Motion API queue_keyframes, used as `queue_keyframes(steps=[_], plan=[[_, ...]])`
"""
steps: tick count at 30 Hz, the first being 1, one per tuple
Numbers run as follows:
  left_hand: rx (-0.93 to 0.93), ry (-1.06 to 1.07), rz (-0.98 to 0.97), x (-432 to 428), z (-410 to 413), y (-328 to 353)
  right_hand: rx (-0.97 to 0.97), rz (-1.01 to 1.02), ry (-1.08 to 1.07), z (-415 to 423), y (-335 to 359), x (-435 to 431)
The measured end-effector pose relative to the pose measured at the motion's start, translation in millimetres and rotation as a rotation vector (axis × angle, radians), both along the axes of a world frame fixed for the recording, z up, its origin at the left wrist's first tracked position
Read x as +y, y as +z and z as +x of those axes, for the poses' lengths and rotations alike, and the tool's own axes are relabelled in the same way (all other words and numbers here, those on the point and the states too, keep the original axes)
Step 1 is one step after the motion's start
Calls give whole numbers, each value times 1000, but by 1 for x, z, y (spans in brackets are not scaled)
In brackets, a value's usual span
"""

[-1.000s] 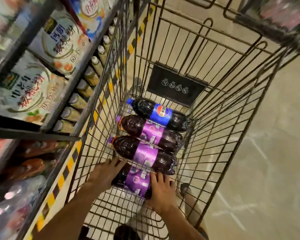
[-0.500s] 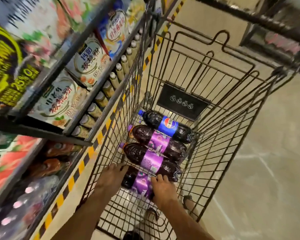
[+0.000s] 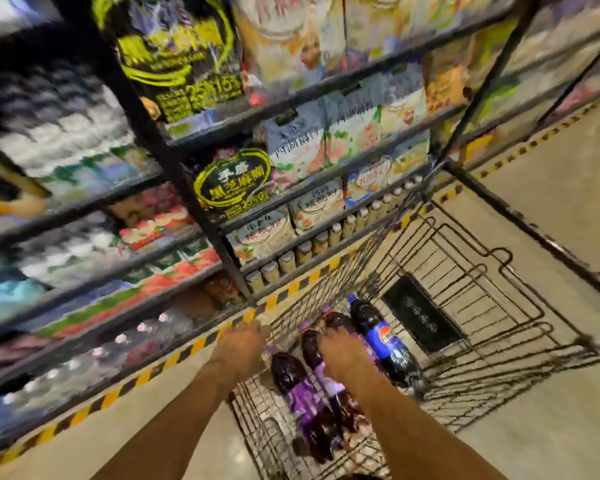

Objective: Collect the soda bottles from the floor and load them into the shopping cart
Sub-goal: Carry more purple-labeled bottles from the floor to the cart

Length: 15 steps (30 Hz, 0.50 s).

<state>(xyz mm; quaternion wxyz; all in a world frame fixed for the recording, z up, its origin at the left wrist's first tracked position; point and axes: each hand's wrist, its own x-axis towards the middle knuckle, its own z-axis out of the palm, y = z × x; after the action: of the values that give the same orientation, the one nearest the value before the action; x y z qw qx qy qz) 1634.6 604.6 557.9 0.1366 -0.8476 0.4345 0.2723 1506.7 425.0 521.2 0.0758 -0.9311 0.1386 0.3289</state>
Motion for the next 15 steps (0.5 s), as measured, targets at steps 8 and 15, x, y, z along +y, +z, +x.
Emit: queue_keyframes(steps=[8, 15], plan=[[-197, 596, 1, 78, -58, 69, -148, -8, 620, 59, 64, 20], [-315, 1070, 21, 141, -179, 140, -313, -13, 1035, 42, 136, 82]])
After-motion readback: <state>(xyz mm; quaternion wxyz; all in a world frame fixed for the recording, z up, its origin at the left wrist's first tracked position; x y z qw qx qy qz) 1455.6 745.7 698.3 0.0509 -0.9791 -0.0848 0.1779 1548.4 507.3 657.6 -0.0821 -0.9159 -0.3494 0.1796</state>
